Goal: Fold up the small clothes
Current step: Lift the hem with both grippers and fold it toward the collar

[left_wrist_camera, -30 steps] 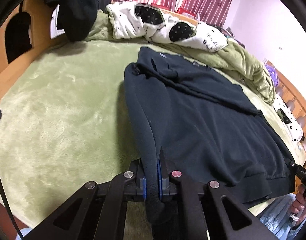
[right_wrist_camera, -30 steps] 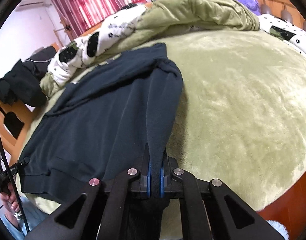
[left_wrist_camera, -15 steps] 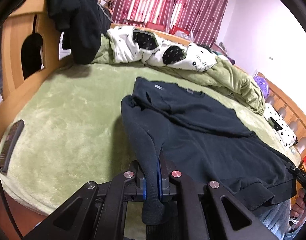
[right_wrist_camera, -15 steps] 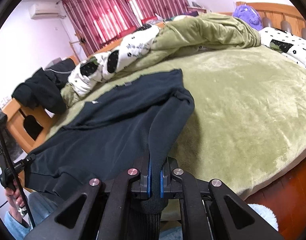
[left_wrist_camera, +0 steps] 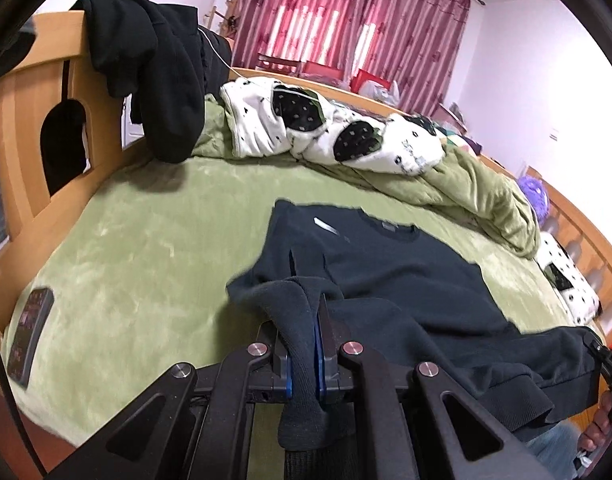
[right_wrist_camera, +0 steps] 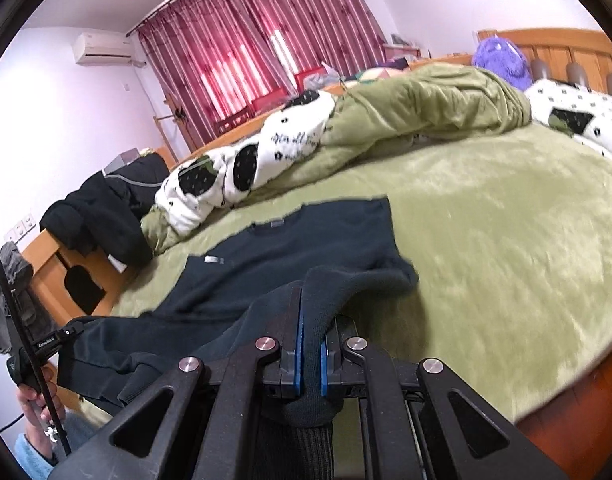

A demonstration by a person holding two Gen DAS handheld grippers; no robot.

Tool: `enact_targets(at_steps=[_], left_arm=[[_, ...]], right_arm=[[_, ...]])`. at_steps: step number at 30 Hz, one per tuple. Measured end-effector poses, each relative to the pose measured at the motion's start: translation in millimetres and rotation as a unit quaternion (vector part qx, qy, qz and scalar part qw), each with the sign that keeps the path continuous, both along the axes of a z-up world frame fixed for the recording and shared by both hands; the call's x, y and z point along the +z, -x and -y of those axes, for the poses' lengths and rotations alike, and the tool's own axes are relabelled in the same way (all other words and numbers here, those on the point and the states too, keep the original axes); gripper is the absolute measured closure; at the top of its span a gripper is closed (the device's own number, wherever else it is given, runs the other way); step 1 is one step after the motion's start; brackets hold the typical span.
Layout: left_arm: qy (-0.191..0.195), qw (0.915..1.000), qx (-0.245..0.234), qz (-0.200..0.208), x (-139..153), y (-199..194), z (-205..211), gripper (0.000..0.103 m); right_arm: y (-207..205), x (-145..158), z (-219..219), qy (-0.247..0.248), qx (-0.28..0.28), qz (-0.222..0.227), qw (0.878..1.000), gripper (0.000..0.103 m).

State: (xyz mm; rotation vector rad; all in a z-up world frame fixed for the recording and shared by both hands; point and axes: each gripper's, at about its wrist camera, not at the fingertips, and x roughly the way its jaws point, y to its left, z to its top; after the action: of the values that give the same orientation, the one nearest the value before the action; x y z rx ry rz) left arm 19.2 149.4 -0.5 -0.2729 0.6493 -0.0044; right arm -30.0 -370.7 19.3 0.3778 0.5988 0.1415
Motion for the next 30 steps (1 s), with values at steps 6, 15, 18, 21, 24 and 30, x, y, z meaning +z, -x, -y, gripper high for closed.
enact_targets(at_steps=[6, 15, 18, 21, 24, 30], left_arm=[[-0.020, 0.9998, 0.006, 0.009, 3, -61, 6, 0.095], [-0.037, 0.9990, -0.003, -0.023, -24, -165, 20, 0.095], [-0.045, 0.9983, -0.005, -0.036, -38, -195, 23, 0.094], [-0.052, 0.9973, -0.003, -0.051, -55, -220, 25, 0.094], [-0.053, 0.9962, -0.003, -0.068, -74, -239, 24, 0.094], [-0.058, 0.9941, -0.012, -0.091, -102, -260, 21, 0.093]], right_arm=[[-63, 5, 5, 0.002, -0.015, 0.021, 1.000, 0.097], [-164, -17, 12, 0.009, -0.033, -0.005, 0.999, 0.097], [-195, -29, 8, 0.025, -0.032, -0.017, 0.999, 0.097], [-227, -45, 2, 0.044, -0.032, -0.032, 0.998, 0.097], [-252, -61, -2, 0.053, -0.032, -0.049, 0.997, 0.097], [-290, -98, -2, 0.063, -0.035, -0.079, 0.994, 0.097]])
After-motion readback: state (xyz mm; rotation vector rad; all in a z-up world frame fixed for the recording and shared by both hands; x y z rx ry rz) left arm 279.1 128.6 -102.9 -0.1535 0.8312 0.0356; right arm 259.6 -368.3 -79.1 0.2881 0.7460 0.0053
